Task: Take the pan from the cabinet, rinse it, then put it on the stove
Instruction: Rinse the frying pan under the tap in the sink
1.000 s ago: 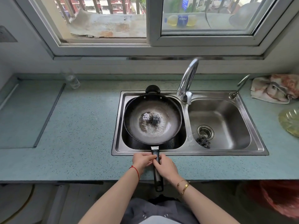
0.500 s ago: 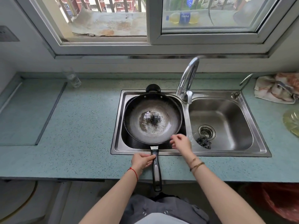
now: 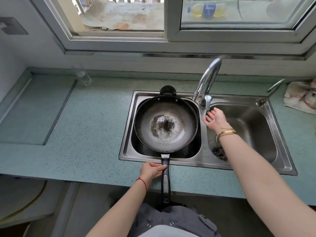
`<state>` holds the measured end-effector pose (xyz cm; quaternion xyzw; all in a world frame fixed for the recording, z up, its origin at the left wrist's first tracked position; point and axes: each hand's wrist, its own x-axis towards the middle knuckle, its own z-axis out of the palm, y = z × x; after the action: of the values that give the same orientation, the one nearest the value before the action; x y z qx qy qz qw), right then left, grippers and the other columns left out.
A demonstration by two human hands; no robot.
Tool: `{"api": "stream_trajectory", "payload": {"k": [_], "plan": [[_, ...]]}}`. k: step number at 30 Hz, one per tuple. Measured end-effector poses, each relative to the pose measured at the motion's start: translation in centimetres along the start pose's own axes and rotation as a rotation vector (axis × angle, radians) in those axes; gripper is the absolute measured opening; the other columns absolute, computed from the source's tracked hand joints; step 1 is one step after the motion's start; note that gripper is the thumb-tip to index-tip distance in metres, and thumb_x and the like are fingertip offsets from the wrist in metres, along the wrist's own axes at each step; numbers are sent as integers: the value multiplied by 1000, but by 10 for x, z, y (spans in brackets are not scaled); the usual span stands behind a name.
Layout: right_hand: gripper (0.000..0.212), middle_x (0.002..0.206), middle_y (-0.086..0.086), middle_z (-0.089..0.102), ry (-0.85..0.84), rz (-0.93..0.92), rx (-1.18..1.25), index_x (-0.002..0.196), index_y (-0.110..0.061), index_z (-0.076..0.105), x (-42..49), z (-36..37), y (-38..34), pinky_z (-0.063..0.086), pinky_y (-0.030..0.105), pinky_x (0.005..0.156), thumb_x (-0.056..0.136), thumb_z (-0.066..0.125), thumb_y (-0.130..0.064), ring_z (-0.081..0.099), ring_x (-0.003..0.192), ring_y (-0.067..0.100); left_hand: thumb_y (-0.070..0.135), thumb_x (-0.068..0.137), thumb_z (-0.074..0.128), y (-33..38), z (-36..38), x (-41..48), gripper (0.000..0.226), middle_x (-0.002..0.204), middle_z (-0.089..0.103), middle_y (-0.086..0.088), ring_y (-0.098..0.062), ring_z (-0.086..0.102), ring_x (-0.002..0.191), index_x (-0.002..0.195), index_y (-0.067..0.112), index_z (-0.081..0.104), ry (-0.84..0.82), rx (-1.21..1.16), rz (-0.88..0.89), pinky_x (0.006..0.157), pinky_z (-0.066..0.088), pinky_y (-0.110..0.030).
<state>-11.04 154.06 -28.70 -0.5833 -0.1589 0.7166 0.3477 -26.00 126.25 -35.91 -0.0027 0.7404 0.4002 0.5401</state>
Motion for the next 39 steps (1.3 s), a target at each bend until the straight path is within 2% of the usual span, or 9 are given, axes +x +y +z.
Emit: {"api": "stream_trajectory", "payload": {"k": [3,7,10,15,21,25,29,32,39], "plan": [[55,155,6,39,-20,35,8,155,-11,25,4,5,-2,34,41,116,104,35,-30,36,144,24,6,69,87,0,0,0,29,101,73,-20,-25,73,89,85,3,63,2,-2,-20,61,59,-18],[52,140,7,48,-26,53,22,151,-9,36,7,9,-3,37,40,111,104,34,-31,38,142,22,9,68,88,0,0,2,32,104,73,-21,-28,73,94,87,3,63,6,17,-37,67,60,-22],[51,149,7,46,-18,53,59,148,-6,39,5,9,-3,36,41,115,104,34,-31,39,142,22,8,69,88,1,0,3,30,102,73,-21,-25,72,85,85,3,63,-1,24,-42,64,60,-21],[50,146,10,48,-8,61,102,144,-2,42,4,11,-6,36,41,115,104,35,-31,39,141,23,8,72,86,2,0,2,25,94,71,-18,-19,70,73,81,4,63,-11,41,-41,61,60,-19],[55,148,12,46,-4,69,121,148,0,36,0,14,-10,34,42,117,104,36,-33,38,142,23,9,71,87,4,0,4,27,97,72,-21,-25,71,81,79,5,62,-5,79,-44,74,62,-28],[55,148,13,46,-3,76,131,147,0,36,-2,15,-11,35,42,116,103,36,-34,39,142,24,7,72,85,4,0,2,25,85,70,-16,-20,69,71,77,5,61,-12,71,-33,68,61,-24],[58,150,15,44,-3,92,152,149,1,32,-3,14,-15,34,43,117,103,37,-34,37,143,25,6,71,86,5,0,2,26,80,69,-14,-21,69,71,76,5,61,-17,67,-39,70,62,-26],[58,150,15,44,-5,98,152,149,1,33,-4,15,-15,33,43,117,103,37,-33,38,143,25,5,71,86,7,0,0,27,74,67,-12,-18,67,65,74,5,60,-13,61,-34,62,61,-23],[58,149,15,45,-10,92,166,151,-1,30,-5,14,-23,32,45,118,102,37,-32,39,142,25,7,70,86,11,0,-4,27,78,68,-12,-18,67,68,76,5,60,-9,78,-46,59,60,-20]]}}
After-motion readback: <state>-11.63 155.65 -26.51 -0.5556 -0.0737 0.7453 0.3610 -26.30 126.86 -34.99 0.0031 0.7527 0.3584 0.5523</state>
